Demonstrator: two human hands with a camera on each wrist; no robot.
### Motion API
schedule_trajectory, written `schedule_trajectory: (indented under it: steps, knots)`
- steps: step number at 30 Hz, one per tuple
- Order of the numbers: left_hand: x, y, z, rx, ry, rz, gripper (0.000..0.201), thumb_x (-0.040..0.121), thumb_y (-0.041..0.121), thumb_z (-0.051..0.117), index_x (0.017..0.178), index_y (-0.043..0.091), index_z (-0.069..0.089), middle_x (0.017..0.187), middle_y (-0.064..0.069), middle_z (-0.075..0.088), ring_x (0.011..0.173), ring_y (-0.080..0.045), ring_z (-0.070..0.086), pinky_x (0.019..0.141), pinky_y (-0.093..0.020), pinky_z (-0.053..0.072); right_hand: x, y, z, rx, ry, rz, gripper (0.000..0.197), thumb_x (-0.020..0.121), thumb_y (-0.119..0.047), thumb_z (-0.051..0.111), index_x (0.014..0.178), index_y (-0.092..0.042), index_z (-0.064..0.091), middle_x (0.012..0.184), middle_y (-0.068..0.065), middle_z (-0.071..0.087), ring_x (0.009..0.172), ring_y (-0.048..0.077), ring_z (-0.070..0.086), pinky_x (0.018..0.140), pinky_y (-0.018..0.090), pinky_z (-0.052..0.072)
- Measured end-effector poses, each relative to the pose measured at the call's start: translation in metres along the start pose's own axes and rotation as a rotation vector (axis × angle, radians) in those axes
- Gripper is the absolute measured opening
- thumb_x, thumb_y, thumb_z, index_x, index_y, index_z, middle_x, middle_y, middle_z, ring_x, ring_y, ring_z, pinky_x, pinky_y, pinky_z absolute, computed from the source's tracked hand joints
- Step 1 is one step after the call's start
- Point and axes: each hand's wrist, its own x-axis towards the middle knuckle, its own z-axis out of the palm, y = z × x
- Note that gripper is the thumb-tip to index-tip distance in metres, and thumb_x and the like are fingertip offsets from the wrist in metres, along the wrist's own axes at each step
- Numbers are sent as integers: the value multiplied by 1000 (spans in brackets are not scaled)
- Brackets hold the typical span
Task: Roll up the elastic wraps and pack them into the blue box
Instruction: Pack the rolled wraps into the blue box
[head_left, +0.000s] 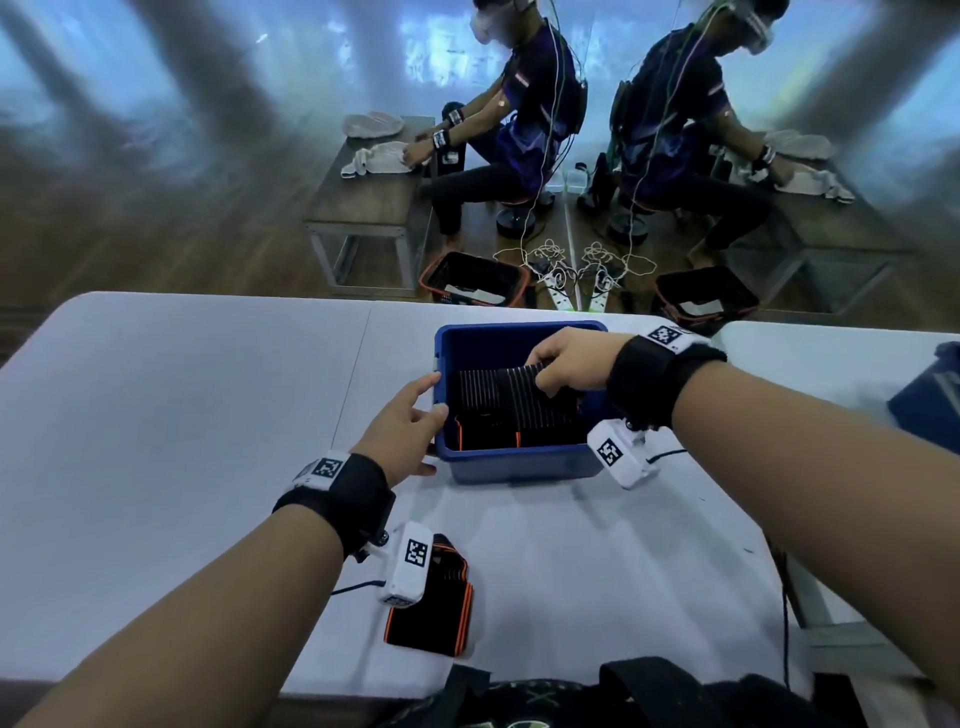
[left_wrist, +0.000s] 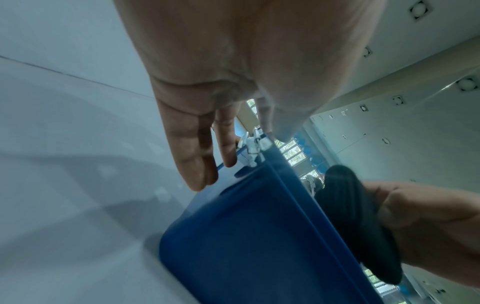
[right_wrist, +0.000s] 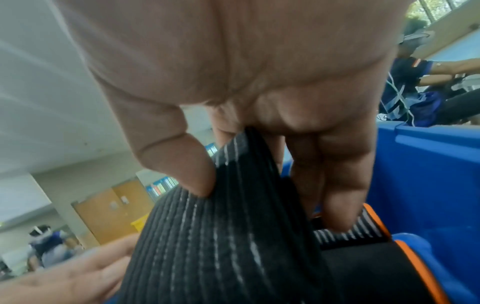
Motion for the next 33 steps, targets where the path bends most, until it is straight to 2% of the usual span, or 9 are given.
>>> schedule_trajectory:
  steps: [2,5,9,11,16,21,25,30,33]
  knots:
    - [3,3,0,13,35,20,40,104,27,50,142,37,43,104,-9,69,93,-25,71,79,-49,62,4,0,-1,-128,-35,44,16,78,-8,68,91,-12,75,71,-5,66,64,12,58,50,17,46]
    - [11,11,-2,2,77,45,27,103,24,52,129,28,53,97,-10,67,84,-23,68,79,-55,61,10,-1,-4,-222,-88,100,16,77,-9,72,93,-15,75,76,-5,66,64,9,56,45,17,41]
    - [21,20,-3,-26,74,31,35,100,10,56,131,25,50,98,-16,67,77,-23,69,70,-44,63,22,-9,-2,-196,-163,123,21,75,-3,77,93,-13,74,75,0,69,60,13,62,53,27,51]
    - [23,19,-3,-55,53,16,40,99,6,55,134,26,48,97,-17,68,77,-25,69,70,-45,63,28,-14,5,-196,-191,127,25,75,3,76,95,-12,72,79,4,68,68,19,66,66,39,61]
    - [27,15,-5,-82,46,-1,44,99,6,57,136,27,49,93,-17,67,81,-29,70,69,-46,63,47,-25,26,-252,-243,145,30,74,9,70,93,-13,67,89,12,64,82,31,62,81,54,58]
    - [28,14,-3,-119,47,-15,45,98,6,57,136,29,49,92,-17,66,85,-31,70,70,-48,63,60,-29,38,-278,-297,180,37,75,7,69,110,-6,67,90,14,65,83,31,62,83,52,57]
    - [28,11,-3,-145,56,-12,45,99,8,57,138,29,49,87,-13,64,84,-30,69,73,-50,63,66,-33,44,-298,-300,191,37,76,2,70,112,-4,66,91,14,65,81,28,61,73,41,56]
    - [29,8,-4,-150,49,-10,46,99,10,58,139,32,48,93,-14,66,92,-31,71,69,-44,63,71,-33,44,-304,-330,206,31,75,7,69,103,-6,66,88,15,62,79,30,60,65,38,55]
    - [28,6,-5,-165,40,0,47,99,10,58,139,31,48,92,-14,65,90,-30,71,69,-42,63,72,-25,38,-325,-365,229,29,75,12,64,98,-4,68,79,16,63,78,32,61,72,45,57]
